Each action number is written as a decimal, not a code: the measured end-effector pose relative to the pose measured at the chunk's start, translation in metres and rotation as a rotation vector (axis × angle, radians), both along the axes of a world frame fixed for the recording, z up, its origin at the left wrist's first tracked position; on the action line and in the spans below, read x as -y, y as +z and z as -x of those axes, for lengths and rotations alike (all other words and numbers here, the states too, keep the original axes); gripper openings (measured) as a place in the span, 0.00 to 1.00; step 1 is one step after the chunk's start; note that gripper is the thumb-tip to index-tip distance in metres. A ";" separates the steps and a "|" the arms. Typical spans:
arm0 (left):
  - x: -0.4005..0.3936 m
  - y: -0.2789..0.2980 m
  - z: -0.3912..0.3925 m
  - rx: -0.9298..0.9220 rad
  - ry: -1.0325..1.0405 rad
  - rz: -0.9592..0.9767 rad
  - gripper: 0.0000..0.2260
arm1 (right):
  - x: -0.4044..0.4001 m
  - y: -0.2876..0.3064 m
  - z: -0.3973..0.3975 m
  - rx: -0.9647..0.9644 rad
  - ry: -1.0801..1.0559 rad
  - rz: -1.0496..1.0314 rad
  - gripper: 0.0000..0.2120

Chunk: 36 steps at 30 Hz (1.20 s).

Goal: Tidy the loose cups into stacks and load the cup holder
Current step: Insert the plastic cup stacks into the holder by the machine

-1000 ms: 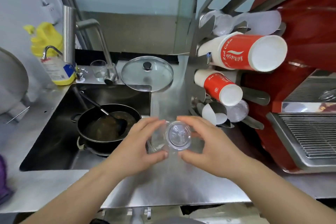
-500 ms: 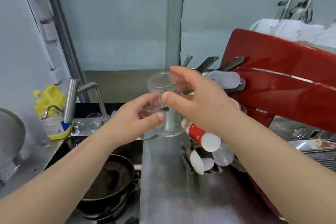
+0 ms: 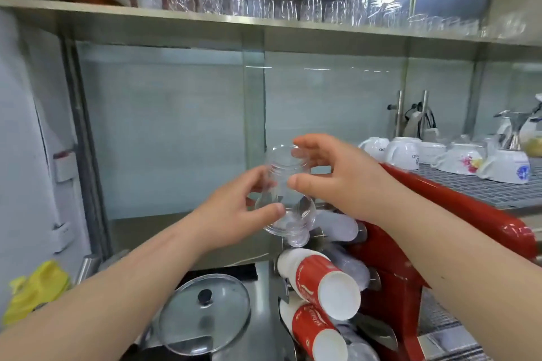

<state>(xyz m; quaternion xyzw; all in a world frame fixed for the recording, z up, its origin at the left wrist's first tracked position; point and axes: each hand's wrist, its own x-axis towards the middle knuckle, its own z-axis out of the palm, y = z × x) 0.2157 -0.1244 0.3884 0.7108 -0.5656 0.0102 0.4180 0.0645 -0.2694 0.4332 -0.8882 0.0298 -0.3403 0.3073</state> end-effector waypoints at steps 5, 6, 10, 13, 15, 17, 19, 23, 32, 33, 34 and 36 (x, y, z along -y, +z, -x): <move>0.028 0.011 -0.005 0.088 0.027 -0.003 0.29 | 0.022 0.000 -0.005 0.035 -0.015 -0.029 0.26; 0.033 0.010 -0.007 0.101 0.030 0.005 0.32 | 0.025 -0.003 -0.005 0.041 -0.023 -0.029 0.27; 0.049 0.005 -0.015 0.144 0.009 -0.003 0.35 | 0.036 -0.015 -0.009 0.040 -0.059 -0.015 0.29; 0.057 0.000 -0.020 0.134 -0.003 0.005 0.32 | 0.044 -0.027 -0.016 0.008 -0.087 0.041 0.33; 0.063 -0.006 -0.025 0.143 0.009 0.009 0.28 | 0.050 -0.035 -0.021 -0.025 -0.105 0.099 0.37; 0.070 -0.013 -0.031 0.164 0.020 -0.003 0.27 | 0.056 -0.044 -0.027 -0.044 -0.126 0.148 0.37; 0.076 -0.022 -0.036 0.169 0.024 -0.027 0.27 | 0.062 -0.054 -0.031 -0.067 -0.144 0.178 0.35; 0.083 -0.035 -0.047 0.180 0.070 -0.074 0.29 | 0.074 -0.069 -0.040 -0.110 -0.154 0.187 0.33; 0.095 -0.051 -0.056 0.223 0.096 -0.145 0.25 | 0.091 -0.092 -0.060 -0.160 -0.163 0.169 0.27; 0.096 -0.053 -0.057 0.221 0.098 -0.146 0.24 | 0.091 -0.093 -0.062 -0.163 -0.163 0.168 0.27; 0.097 -0.054 -0.060 0.215 0.101 -0.149 0.23 | 0.091 -0.095 -0.063 -0.168 -0.164 0.169 0.27; 0.099 -0.058 -0.063 0.203 0.104 -0.150 0.23 | 0.092 -0.097 -0.067 -0.180 -0.164 0.169 0.26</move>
